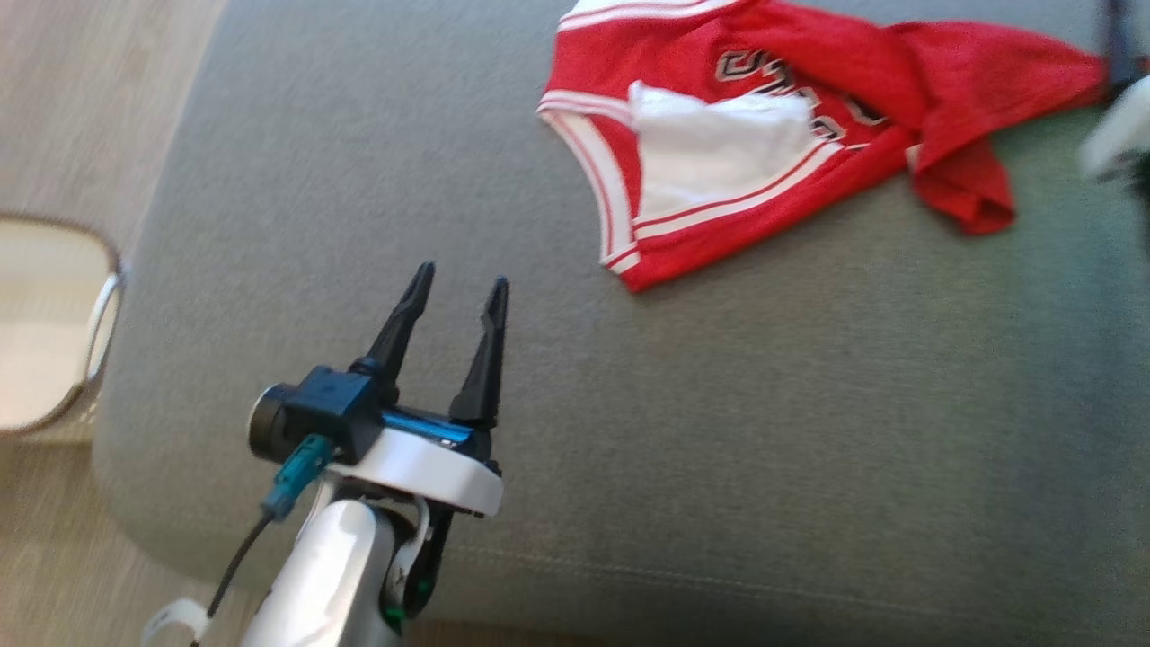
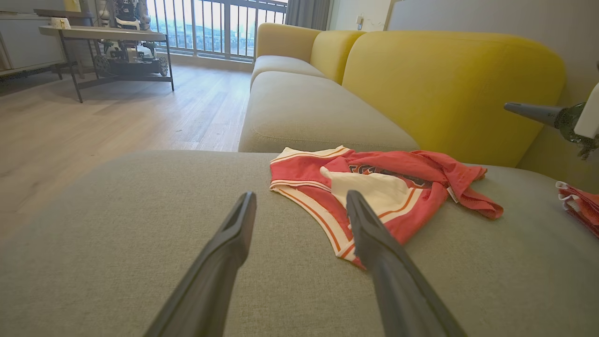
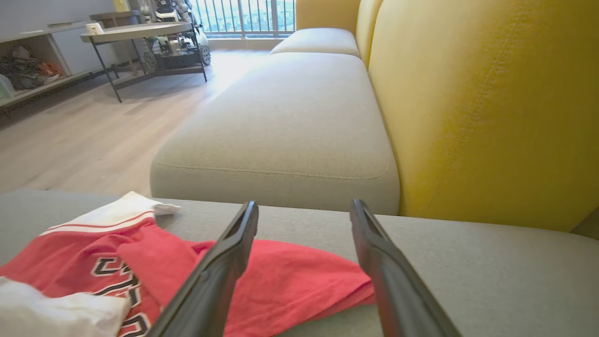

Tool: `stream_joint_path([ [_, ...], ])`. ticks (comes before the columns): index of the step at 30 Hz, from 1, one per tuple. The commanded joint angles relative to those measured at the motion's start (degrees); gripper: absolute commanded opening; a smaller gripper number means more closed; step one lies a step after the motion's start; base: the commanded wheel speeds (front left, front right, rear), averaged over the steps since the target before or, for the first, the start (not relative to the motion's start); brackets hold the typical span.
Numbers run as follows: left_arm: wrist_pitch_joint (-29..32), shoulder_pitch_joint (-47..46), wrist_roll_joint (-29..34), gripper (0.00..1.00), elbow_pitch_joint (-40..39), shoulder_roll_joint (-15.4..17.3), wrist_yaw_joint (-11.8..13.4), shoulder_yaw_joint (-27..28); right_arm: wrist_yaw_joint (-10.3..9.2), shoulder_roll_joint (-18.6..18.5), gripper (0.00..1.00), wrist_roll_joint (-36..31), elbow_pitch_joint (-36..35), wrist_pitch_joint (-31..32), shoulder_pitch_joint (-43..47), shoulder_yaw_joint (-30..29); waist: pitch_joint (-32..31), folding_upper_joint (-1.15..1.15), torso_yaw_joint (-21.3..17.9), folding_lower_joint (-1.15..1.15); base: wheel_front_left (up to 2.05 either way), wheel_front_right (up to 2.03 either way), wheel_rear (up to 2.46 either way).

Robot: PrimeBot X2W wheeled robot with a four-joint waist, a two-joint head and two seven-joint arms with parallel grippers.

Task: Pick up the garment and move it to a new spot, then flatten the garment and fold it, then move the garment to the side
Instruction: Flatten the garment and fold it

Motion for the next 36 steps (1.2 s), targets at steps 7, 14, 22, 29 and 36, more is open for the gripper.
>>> stream_joint_path([
  [7,-0.29,1.34,0.25,1.00,-3.34,0.33,-0.40,4.23,-0.02,5.29,1.00,7.79,-15.99,-1.05,13.74,10.40,-4.84,0.00,-5.54,0.00,0.00,0.00,0.00],
  [14,-0.29,3.03,0.51,1.00,-3.53,0.33,-0.72,4.56,-0.02,6.11,1.00,13.82,-31.29,-0.13,30.92,14.38,-6.29,0.00,-7.67,0.00,0.00,0.00,0.00],
  [22,-0.29,2.61,0.75,1.00,-3.24,0.33,-1.29,3.83,-0.02,5.08,1.00,11.75,-40.65,4.66,37.52,14.42,-4.92,0.00,-6.79,0.00,0.00,0.00,0.00],
  [29,-0.29,1.18,0.44,1.00,-2.80,0.33,-1.22,2.30,-0.02,2.41,1.00,4.15,-40.02,7.69,34.68,12.60,-1.46,0.00,-3.27,0.00,0.00,0.00,0.00],
  [36,-0.29,-0.17,-0.39,1.00,-2.52,0.33,-0.68,1.15,-0.02,-0.38,1.00,-3.93,-33.40,8.25,29.78,11.56,1.45,0.00,0.76,0.00,0.00,0.00,0.00],
])
